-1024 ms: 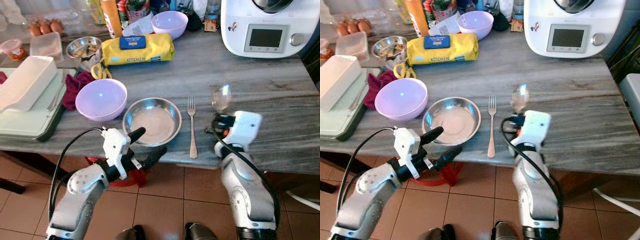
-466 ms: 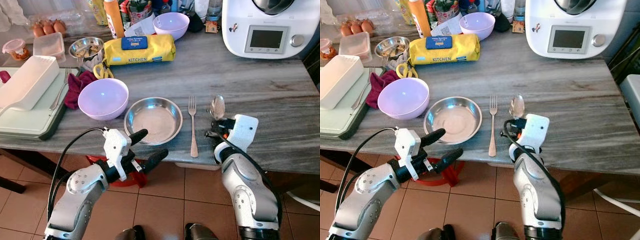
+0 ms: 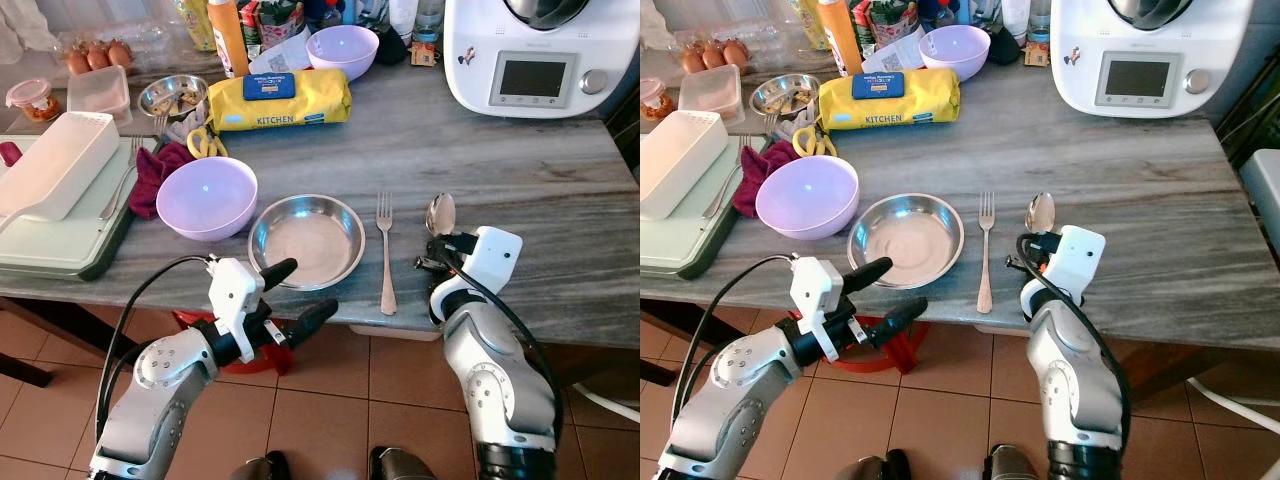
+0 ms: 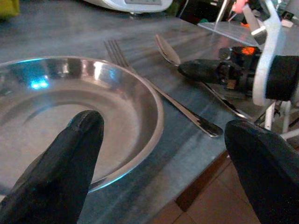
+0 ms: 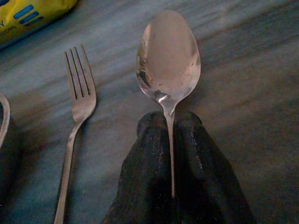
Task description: Setting the table
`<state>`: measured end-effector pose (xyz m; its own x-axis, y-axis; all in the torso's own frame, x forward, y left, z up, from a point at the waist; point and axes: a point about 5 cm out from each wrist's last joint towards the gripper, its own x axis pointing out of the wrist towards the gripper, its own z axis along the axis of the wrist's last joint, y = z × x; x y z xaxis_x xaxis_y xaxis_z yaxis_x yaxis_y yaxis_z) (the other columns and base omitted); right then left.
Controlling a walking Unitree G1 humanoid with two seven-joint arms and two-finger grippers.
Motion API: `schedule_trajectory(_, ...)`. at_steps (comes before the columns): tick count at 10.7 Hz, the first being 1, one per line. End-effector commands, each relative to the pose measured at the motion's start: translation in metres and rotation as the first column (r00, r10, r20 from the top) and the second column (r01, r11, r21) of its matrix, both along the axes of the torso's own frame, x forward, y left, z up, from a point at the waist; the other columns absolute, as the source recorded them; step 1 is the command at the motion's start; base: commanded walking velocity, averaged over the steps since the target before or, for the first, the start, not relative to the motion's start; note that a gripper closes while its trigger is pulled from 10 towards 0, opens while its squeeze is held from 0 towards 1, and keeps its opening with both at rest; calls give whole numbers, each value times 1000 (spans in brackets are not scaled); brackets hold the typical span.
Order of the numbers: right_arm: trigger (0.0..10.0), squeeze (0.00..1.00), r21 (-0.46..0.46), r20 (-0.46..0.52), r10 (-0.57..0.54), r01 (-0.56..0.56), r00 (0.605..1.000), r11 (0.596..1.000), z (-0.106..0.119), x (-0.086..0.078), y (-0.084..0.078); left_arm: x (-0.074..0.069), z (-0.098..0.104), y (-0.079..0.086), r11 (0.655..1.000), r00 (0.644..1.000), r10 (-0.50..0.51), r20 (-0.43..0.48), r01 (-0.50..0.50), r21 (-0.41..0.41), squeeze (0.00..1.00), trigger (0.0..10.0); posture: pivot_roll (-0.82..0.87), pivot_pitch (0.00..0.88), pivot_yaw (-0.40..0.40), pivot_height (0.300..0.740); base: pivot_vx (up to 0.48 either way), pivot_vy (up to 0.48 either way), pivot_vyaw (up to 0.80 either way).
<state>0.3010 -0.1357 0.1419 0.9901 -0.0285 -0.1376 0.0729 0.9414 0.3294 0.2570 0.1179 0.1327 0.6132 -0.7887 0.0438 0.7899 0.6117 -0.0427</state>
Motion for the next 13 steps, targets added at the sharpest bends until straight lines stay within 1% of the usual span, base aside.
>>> schedule_trajectory(1,10000,0,43,-40,1,1,999,999,-9,-2,8,-3,1,0,1000,1000,-25,-2,25,9,0,10000,-152,191,84,740,0,0,0)
schedule_trajectory(5,10000,0,66,-56,-3,7,998,998,-12,9,12,-5,1,-2,999,999,-31,-5,31,7,0,10000,-148,193,86,740,0,0,0)
schedule_trajectory(7,10000,0,58,-92,11,-5,996,998,-18,8,15,-4,1,-2,1000,1000,-30,-6,30,4,0,10000,-148,193,86,740,0,0,0)
schedule_trajectory(8,10000,0,40,-122,20,-15,992,999,-23,6,15,-5,0,-3,1000,1000,-30,-8,30,3,0,10000,-148,195,84,740,0,0,0)
schedule_trajectory(11,10000,0,22,-152,44,-41,987,999,-28,5,15,-4,-3,-4,1000,999,-31,-14,31,2,0,10000,-150,195,84,740,0,0,0)
schedule_trajectory(13,10000,0,19,-161,43,-40,986,999,-29,5,15,-4,-4,-4,1000,999,-28,-14,29,5,0,10000,-150,191,82,740,0,0,0)
